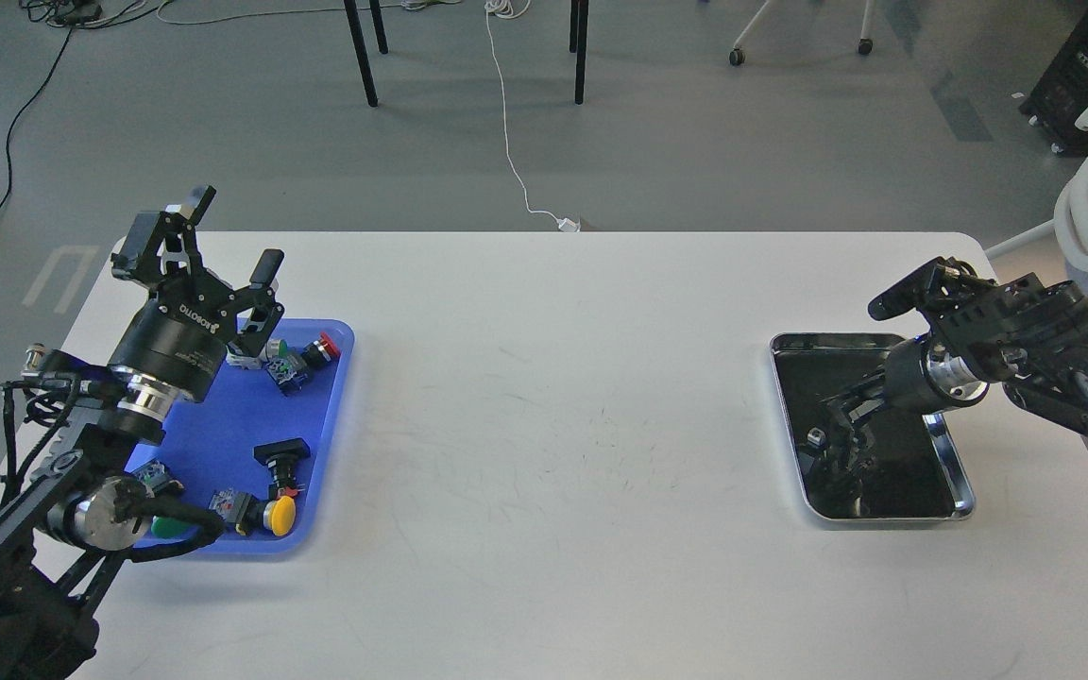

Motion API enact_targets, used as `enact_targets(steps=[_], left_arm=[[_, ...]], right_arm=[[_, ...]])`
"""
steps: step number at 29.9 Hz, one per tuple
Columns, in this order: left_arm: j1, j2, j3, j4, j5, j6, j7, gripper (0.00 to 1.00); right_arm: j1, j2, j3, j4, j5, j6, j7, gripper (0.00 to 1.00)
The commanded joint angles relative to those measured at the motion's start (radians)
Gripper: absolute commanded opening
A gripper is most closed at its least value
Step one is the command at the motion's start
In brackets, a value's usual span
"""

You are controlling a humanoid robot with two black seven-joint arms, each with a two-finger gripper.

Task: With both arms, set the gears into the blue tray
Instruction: 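Grasp a small black gear on the metal tray with the right gripper, then lift the black gear and carry it toward the table center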

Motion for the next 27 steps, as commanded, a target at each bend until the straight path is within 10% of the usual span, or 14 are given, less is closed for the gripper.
enact_targets(steps=[1, 18, 27], left_arm=[[0.000, 0.001, 0.000, 0.000, 0.002, 0.000, 0.000, 0.98], [-0.002, 0.004, -0.002, -0.001, 0.002, 0.000, -0.001, 0.98], [0.000, 0.041, -0.005, -0.035, -0.003, 0.000, -0.006, 0.98]], right_arm=[[0.002, -0.001, -0.001, 0.002, 0.000, 0.000, 0.000, 0.20], [0.229, -0.109, 0.006, 0.185, 0.000, -0.017, 0.000, 0.18], [0.330, 0.123, 0.003, 0.199, 0.096, -0.018, 0.000, 0.19]])
